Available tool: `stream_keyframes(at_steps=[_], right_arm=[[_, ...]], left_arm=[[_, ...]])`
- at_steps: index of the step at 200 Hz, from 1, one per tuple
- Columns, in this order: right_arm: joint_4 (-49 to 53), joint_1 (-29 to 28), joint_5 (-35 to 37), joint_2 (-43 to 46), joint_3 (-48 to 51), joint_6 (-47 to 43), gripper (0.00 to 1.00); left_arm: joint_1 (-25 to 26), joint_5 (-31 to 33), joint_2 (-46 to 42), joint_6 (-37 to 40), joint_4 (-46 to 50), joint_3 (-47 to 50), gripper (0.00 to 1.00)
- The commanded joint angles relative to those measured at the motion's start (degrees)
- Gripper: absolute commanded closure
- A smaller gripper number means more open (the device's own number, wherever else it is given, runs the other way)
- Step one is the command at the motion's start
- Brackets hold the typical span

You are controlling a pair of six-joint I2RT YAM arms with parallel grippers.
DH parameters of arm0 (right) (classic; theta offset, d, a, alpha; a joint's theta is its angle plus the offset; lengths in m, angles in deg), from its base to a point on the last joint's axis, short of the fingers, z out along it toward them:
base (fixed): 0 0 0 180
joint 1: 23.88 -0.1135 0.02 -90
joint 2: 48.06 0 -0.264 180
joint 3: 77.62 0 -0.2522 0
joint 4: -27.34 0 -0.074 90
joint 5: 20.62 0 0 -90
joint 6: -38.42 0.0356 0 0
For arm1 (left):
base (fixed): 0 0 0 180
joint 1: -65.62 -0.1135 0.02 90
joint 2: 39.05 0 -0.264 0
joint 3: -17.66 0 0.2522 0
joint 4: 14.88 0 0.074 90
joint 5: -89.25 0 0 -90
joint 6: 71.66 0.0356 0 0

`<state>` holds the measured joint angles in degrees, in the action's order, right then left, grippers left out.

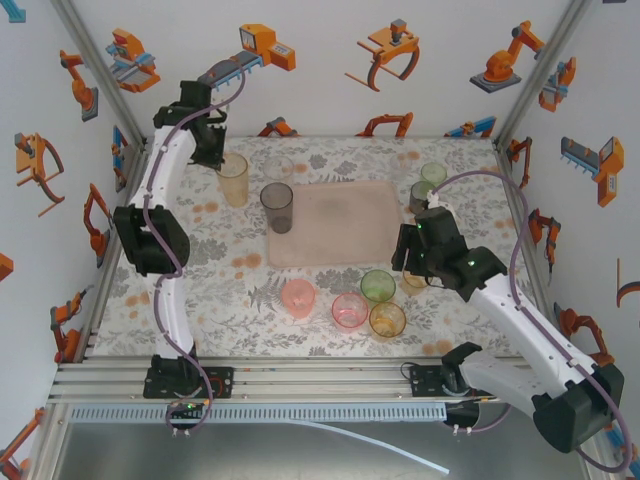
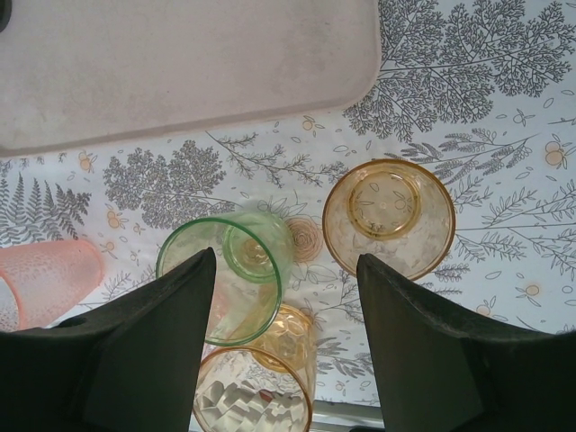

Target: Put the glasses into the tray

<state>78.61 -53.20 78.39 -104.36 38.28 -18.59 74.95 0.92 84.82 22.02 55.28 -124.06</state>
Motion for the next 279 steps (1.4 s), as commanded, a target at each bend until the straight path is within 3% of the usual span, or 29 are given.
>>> stream_keyframes(at_steps=[1, 162, 226, 279], right_arm=[[-1.4, 0.2, 0.0, 0.0, -0.7, -0.4, 0.40], [-6.9, 0.2, -2.7, -2.9, 0.8, -1.0, 0.40], [-8.4, 0.2, -4.1, -3.3, 1.3, -0.9, 0.41], [-7.2, 0.2, -3.6, -2.0, 1.7, -0.8, 0.40]], left_arm=[[-0.8, -1.4, -5.4, 0.1, 1.3, 2.3, 0.97], [-0.3, -4.2, -27.1, -0.4, 0.8, 25.6, 0.97], [7.4, -1.9, -34.7, -1.2, 1.2, 31.3, 0.96], [12.3, -4.1, -37.0, -1.9, 1.4, 32.5, 0.95]])
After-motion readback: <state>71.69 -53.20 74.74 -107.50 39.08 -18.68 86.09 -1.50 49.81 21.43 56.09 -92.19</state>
